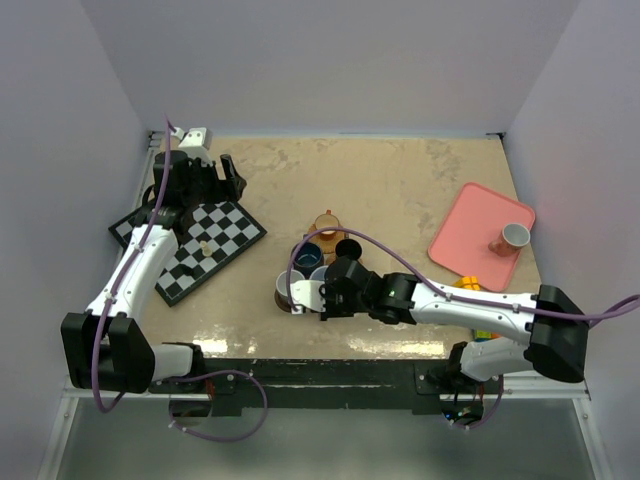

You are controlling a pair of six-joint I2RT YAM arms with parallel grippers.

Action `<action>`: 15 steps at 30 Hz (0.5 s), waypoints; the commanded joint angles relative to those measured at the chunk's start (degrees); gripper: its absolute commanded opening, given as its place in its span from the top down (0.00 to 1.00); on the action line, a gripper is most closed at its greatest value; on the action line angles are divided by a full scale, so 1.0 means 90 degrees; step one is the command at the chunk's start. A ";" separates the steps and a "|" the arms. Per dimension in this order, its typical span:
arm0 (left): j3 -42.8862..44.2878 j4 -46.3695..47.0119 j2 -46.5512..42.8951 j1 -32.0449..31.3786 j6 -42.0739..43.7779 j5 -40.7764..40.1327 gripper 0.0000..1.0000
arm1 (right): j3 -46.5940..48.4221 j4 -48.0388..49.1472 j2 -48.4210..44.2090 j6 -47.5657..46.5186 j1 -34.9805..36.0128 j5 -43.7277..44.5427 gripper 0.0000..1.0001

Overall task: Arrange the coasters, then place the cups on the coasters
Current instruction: Place the cup on the coaster.

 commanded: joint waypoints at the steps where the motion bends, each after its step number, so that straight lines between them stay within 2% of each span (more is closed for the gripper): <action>1: -0.0064 0.0337 0.0003 0.0052 0.0000 0.0113 0.16 | 0.0037 0.0579 -0.0006 -0.0173 0.0013 0.0167 1.00; 15: -0.0064 0.0347 -0.0016 0.0052 -0.0009 0.0172 0.16 | -0.0041 0.0676 0.0062 -0.0173 -0.0016 0.0186 1.00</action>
